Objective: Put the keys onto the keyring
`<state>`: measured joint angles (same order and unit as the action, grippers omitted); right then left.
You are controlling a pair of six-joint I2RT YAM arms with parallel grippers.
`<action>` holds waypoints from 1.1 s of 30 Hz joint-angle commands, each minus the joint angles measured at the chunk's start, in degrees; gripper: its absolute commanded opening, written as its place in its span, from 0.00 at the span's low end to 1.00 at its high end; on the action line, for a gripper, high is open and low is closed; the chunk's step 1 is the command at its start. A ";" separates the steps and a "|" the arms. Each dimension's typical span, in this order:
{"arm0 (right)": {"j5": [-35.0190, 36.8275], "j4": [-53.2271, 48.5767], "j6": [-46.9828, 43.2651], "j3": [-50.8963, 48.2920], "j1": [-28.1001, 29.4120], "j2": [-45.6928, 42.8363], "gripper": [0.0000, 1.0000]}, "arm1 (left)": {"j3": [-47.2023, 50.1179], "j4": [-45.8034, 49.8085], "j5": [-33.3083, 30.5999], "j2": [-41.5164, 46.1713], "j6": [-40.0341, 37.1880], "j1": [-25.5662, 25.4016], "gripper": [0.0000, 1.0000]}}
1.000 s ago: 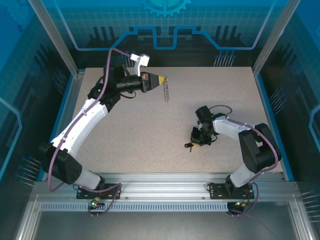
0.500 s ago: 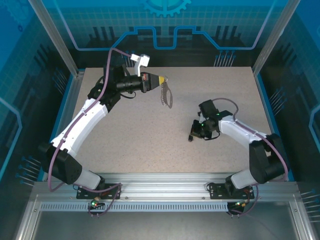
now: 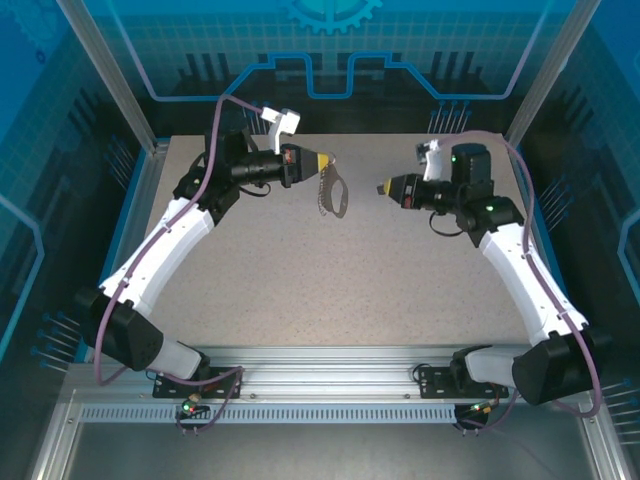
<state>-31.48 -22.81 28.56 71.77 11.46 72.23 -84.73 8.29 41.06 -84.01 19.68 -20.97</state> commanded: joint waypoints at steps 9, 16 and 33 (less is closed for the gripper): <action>-14.52 2.69 -2.44 14.83 -0.39 0.69 0.00 | -8.36 3.18 5.91 -1.94 -4.77 -1.57 0.00; -12.84 -1.47 -5.01 21.29 3.77 3.49 0.00 | -11.52 5.37 6.41 -3.74 -5.80 -2.82 0.00; -12.72 -4.46 -6.71 23.16 7.11 6.56 0.00 | -8.94 4.19 -9.49 0.81 -14.33 -4.82 0.00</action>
<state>-43.81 -25.89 23.03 93.41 18.00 79.15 -94.11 14.68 35.75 -86.24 8.84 -25.17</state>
